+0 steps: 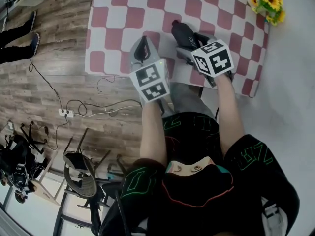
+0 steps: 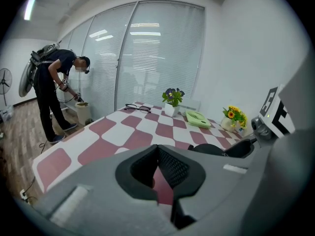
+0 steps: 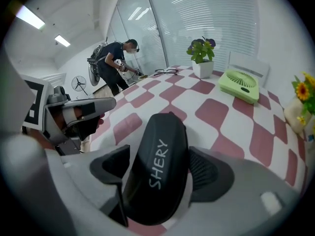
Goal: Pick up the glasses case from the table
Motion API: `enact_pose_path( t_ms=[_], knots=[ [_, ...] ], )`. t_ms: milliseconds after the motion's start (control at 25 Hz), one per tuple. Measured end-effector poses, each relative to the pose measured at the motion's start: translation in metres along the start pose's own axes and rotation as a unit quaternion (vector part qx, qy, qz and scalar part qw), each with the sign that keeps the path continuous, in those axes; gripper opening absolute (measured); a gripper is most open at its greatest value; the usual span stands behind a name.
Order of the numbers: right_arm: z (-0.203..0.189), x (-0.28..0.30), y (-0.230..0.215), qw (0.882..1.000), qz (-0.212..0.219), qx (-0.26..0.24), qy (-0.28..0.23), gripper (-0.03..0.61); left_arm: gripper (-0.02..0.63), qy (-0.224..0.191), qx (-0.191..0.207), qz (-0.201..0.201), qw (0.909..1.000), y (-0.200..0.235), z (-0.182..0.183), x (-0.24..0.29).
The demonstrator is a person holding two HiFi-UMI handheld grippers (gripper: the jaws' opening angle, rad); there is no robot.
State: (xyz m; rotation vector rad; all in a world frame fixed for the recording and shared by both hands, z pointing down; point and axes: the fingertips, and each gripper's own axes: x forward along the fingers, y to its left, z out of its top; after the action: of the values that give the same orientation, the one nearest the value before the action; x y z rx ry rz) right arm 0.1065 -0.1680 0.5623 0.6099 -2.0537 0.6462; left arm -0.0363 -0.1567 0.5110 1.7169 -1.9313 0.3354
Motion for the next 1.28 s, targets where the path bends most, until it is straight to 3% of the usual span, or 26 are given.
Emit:
enact_pose_path(
  t_ms=[400,520,880,1120,1280],
  knots=[
    [-0.007,0.016,-0.006,0.997,-0.045,0.013,0.065,0.368,0.008,0.003,0.016,-0.025,0.9995,0.017,0.015,0.015],
    [-0.002,0.014,-0.008,0.996,-0.061,0.021,0.061,0.362,0.008,-0.001,0.026,-0.036,0.999,0.02,0.025,0.02],
    [0.063,-0.007,-0.019,0.99,-0.106,0.06,-0.074,0.36,0.008,-0.048,0.07,-0.067,0.9941,0.026,0.084,0.025],
    [0.113,-0.04,-0.021,0.977,-0.133,0.049,-0.16,0.36,0.008,-0.106,0.1,-0.081,0.986,0.028,0.145,0.015],
    [0.152,-0.065,-0.021,0.961,-0.148,0.029,-0.232,0.36,0.008,-0.15,0.117,-0.09,0.9777,0.027,0.184,0.005]
  ],
)
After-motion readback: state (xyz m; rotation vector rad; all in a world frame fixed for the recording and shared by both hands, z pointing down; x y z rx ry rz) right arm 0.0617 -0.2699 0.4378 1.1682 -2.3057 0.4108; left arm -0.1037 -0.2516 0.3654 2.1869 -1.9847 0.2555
